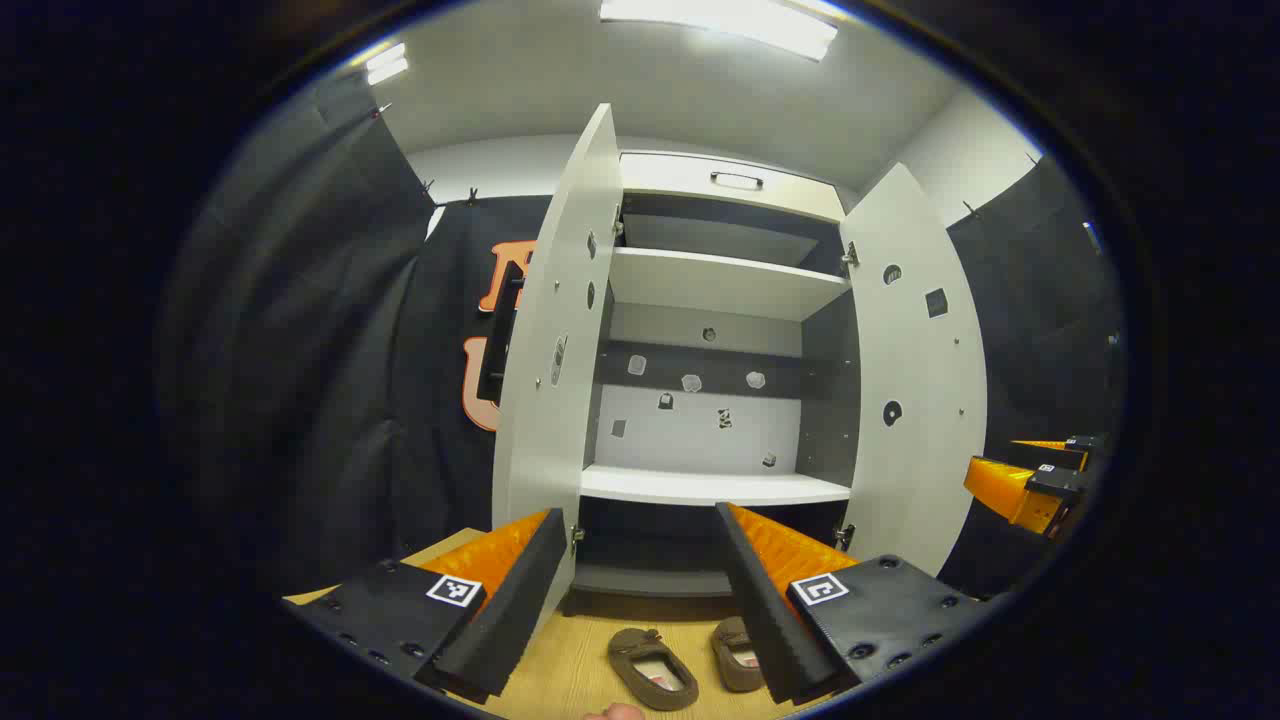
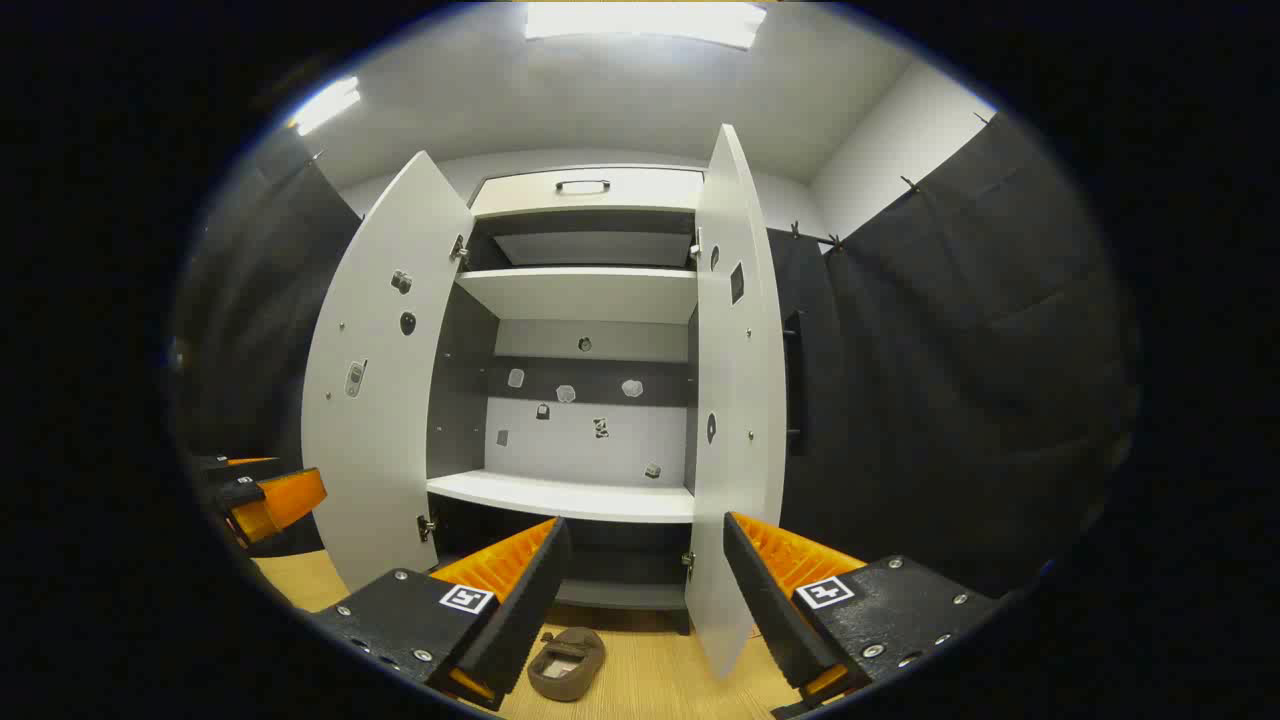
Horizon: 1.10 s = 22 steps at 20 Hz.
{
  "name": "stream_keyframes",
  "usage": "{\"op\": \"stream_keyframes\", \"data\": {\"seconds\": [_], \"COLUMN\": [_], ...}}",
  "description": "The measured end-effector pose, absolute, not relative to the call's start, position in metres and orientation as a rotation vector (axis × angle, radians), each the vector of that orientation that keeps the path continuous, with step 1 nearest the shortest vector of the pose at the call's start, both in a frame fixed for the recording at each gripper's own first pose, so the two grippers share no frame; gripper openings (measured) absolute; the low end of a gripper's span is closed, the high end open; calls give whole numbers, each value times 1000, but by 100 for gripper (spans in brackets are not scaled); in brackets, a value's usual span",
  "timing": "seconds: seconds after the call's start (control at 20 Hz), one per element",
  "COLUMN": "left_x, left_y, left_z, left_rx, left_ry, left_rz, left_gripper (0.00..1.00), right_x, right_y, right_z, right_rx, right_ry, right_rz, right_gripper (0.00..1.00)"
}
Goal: Grab one shoe with the right hand and put it into the shoe cabinet, grab the other shoe with the left hand and put it into the shoe cabinet; then close the right door with the right hand and the left door with the left hand.
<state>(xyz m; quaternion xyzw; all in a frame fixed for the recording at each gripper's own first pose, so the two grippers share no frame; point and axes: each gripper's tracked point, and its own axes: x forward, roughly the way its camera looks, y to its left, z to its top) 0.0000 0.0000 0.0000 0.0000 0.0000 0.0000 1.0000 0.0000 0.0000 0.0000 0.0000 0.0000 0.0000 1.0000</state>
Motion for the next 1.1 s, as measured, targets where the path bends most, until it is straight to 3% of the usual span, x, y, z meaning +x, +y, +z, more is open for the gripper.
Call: {"op": "stream_keyframes", "data": {"seconds": [1.1], "left_x": [-5], "left_y": [9], "left_z": [13], "left_rx": [31], "left_ry": [-23], "left_rz": [32], "left_gripper": [96], "right_x": [3], "right_y": [8], "right_z": [3], "right_rx": [18], "right_ry": [-12], "right_rz": [14], "right_gripper": [94]}}
